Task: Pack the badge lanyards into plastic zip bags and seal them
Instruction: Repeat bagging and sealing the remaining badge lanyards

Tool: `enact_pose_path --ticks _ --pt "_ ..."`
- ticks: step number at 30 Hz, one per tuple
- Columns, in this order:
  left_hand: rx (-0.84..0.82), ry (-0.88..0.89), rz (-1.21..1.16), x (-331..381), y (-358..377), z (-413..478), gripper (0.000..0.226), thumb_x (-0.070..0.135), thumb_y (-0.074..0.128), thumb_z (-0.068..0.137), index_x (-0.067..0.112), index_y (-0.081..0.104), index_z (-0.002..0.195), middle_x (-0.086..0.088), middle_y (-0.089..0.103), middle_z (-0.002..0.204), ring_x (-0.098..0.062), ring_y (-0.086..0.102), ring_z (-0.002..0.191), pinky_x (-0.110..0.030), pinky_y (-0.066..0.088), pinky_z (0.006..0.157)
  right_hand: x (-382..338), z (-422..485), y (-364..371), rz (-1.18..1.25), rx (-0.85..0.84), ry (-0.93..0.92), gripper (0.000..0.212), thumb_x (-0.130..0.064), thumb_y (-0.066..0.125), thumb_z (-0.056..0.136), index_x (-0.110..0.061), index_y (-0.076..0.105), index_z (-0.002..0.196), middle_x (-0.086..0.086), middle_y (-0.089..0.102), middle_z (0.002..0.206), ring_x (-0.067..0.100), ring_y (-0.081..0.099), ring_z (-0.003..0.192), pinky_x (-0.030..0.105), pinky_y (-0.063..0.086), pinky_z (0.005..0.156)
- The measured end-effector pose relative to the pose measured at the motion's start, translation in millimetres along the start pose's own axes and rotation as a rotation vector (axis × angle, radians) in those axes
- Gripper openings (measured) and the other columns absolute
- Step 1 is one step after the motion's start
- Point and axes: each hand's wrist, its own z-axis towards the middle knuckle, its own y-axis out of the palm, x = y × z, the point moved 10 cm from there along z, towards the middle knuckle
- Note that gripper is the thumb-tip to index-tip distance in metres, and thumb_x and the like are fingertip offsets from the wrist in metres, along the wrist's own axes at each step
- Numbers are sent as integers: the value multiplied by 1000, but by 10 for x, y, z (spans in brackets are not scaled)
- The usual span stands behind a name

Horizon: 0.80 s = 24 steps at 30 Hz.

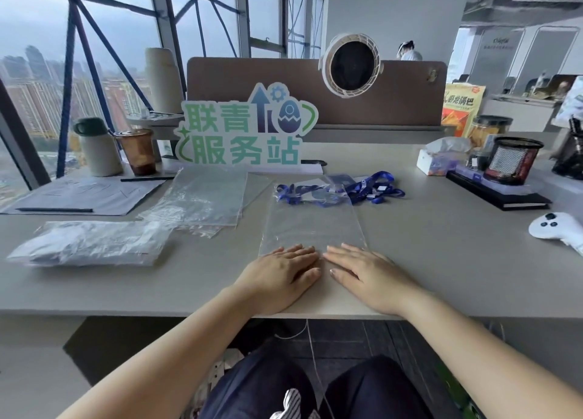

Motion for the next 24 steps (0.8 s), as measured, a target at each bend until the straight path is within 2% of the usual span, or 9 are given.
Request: enact_pose_path --ticks 3,9,13,17,21,24 --pt "20 -8 43 0 -14 -23 55 55 26 96 31 29 146 15 26 153 -1 17 142 -23 9 117 -22 -16 -5 -36 7 8 47 -48 33 97 -39 31 143 -21 25 152 2 17 142 28 14 116" --pt "54 -9 90 11 -63 -1 55 57 25 95 33 31 145 16 28 152 -2 18 142 -28 10 118 -30 -11 -58 -73 15 18 49 -55 32 95 -40 32 142 -21 26 151 2 19 141 29 14 113" --pt "88 -9 54 -19 -78 -33 54 55 25 96 35 28 146 19 14 155 0 13 143 -27 6 119 0 -40 -74 -33 69 16 48 -53 31 96 -42 30 142 -24 19 153 -2 16 141 28 8 117" --pt "160 -101 63 -181 -193 -93 58 52 25 97 27 20 149 13 15 156 -2 12 143 -26 3 119 81 -37 -144 -7 141 25 60 -55 18 89 -36 26 145 -22 20 152 -3 13 142 25 4 118" --pt "137 -198 62 -276 -190 -170 57 49 26 98 23 24 149 9 20 156 -5 11 144 -25 2 118 58 -26 -128 -10 148 -10 75 -59 5 79 -34 33 143 -20 28 150 -3 17 141 22 4 117" --pt "111 -220 53 -325 -159 -225 55 50 25 97 25 29 147 9 23 155 -5 13 144 -26 4 118 51 -32 -123 -23 151 -15 77 -61 4 76 -35 39 140 -20 34 147 -2 21 140 23 6 116"
